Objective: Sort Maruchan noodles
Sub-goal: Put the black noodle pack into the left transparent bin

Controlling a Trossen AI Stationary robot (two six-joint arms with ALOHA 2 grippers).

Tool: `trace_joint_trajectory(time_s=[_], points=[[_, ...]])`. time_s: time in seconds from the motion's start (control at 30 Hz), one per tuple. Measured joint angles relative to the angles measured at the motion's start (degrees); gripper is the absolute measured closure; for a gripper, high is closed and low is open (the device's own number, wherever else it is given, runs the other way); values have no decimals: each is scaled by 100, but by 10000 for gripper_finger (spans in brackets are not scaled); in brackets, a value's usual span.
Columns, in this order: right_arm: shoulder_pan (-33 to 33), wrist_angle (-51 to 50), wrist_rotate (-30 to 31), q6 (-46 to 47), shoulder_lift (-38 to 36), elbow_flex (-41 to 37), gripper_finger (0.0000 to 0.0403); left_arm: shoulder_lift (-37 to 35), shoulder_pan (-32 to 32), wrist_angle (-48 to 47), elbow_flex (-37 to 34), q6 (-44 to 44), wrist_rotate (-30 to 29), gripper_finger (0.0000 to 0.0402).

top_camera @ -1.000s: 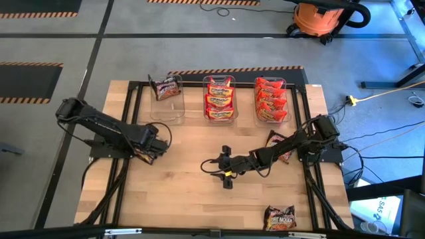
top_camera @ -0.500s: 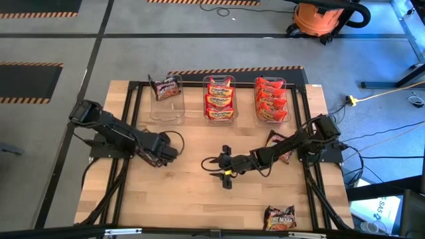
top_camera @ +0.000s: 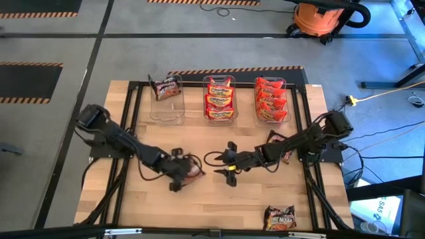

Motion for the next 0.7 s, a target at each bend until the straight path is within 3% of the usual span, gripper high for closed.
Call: trace_joint_trajectory(time_s=[0.07, 0.13, 0.27, 0.4, 0.57, 0.7], points=[[0, 2, -56, 99, 12, 0, 171, 233, 13, 463, 96, 100, 42, 277], [0, 12, -50, 254, 17, -2, 171, 306, 45, 327, 345, 161, 131, 276], [0, 192, -173, 364, 57, -2, 158, -7, 44, -744, 1036, 179, 16, 276], [72, 882, -301, 362, 401, -8, 114, -430, 65, -1898, 1361, 46, -282, 276], [88, 1534, -142, 123, 964, 55, 62, -1060, 417, -1901, 877, -418, -165, 276], [83, 1680, -19, -185, 1401, 218, 51, -1384, 737, -1283, 79, -775, 222, 276]])
